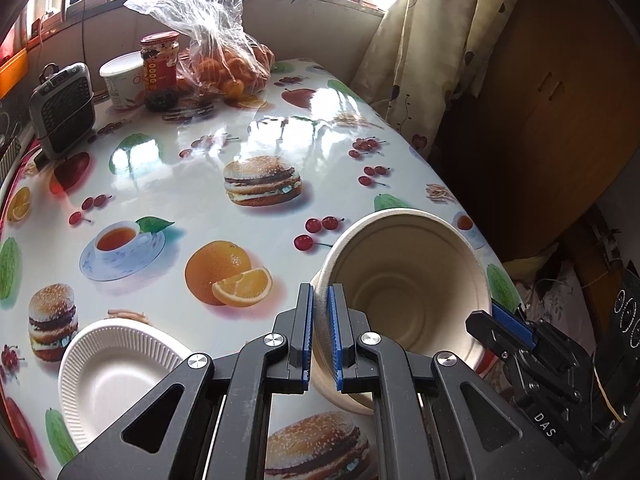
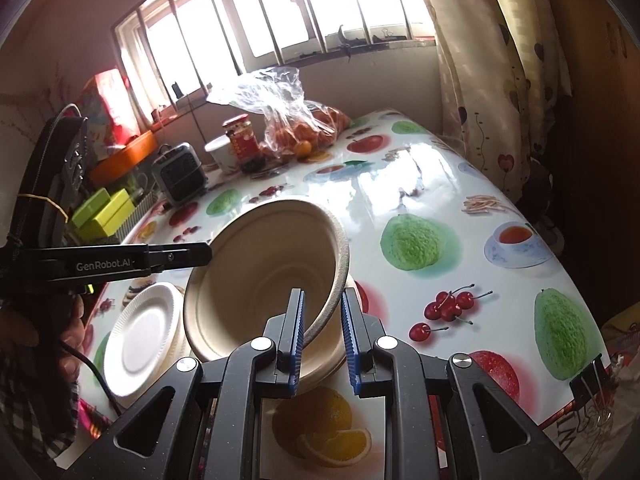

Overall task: Organize plates and bowls
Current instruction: 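Lower the held bowl into the nested beige bowls with both grippers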

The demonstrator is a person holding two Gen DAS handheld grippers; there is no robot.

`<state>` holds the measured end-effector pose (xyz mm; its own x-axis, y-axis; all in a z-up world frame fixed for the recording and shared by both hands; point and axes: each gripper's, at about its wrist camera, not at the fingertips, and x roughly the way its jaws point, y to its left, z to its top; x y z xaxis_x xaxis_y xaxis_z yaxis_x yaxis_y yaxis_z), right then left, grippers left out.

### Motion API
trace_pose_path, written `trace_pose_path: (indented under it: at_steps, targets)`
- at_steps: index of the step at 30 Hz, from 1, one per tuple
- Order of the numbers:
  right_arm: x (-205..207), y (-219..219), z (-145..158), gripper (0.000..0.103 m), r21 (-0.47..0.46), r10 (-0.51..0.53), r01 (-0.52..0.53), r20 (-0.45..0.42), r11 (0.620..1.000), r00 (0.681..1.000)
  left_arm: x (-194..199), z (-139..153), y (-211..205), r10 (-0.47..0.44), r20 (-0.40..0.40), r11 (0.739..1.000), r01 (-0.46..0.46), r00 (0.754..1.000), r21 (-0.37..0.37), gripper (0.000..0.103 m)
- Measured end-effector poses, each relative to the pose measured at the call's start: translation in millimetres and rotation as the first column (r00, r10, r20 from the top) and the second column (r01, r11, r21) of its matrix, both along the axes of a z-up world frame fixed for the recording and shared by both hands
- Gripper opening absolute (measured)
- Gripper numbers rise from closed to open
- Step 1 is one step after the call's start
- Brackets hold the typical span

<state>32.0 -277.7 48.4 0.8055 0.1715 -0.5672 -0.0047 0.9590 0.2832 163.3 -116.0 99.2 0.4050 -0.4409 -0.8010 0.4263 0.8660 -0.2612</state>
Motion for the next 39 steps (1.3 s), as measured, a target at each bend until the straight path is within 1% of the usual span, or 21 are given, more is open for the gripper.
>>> trace_pose_path:
  at_steps: [19, 39]
  targets:
    - [4, 5, -16, 0.018, 0.001, 0.005, -0.004, -0.040, 1.000, 0.999, -5, -19, 3, 0.018, -0.042, 1.000, -0.017, 0.999, 0.018, 0.008]
    - [7, 4, -25, 0.018, 0.003, -0.004, 0.004, -0.059, 1.000, 0.998, -3, -26, -1, 0.021, -0.060, 0.999, -0.020, 0.998, 0.031, 0.008]
